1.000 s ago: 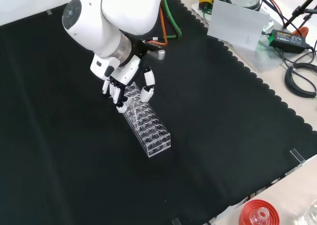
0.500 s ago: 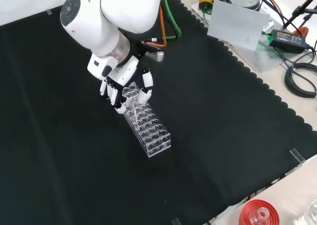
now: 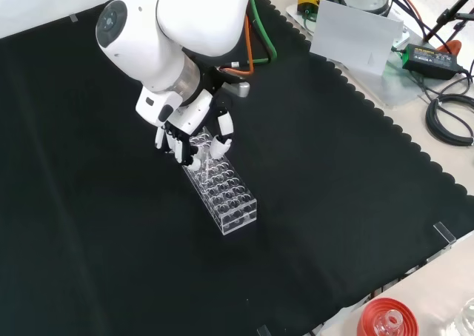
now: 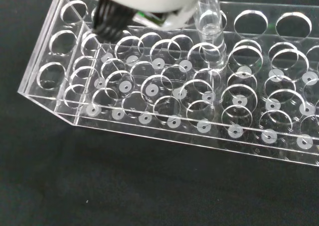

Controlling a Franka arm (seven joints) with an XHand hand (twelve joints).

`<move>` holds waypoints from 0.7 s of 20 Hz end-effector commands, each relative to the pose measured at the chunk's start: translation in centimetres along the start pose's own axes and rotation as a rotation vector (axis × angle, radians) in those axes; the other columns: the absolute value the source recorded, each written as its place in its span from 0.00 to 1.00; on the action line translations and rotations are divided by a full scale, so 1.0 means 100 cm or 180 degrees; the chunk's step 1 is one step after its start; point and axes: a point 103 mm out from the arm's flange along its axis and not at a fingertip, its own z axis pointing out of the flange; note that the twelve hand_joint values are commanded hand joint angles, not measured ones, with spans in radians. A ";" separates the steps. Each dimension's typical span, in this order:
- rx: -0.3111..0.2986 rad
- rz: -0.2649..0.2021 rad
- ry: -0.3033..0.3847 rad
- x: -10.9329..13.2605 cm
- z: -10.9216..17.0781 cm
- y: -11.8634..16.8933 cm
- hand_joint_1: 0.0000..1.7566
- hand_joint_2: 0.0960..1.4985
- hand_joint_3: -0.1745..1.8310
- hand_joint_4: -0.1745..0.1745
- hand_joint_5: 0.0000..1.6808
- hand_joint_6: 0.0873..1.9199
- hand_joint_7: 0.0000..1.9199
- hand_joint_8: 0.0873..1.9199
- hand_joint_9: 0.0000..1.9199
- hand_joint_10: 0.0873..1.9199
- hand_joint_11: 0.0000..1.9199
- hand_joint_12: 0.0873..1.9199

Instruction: Pick up the test tube.

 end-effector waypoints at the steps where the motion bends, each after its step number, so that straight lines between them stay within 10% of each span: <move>1: -0.0030 0.0018 -0.0083 0.001 0.002 0.002 0.68 0.35 0.49 0.00 0.51 0.38 0.68 0.27 0.53 0.31 0.27 0.71; 7: -0.0162 0.0059 -0.0226 0.001 -0.002 0.006 0.74 0.55 0.23 0.00 0.68 0.34 0.64 0.32 0.61 0.27 0.32 0.67; 14: -0.0354 0.0107 -0.0291 0.002 -0.011 0.009 0.80 0.40 0.40 0.00 0.74 0.31 0.71 0.35 0.67 0.21 0.42 0.61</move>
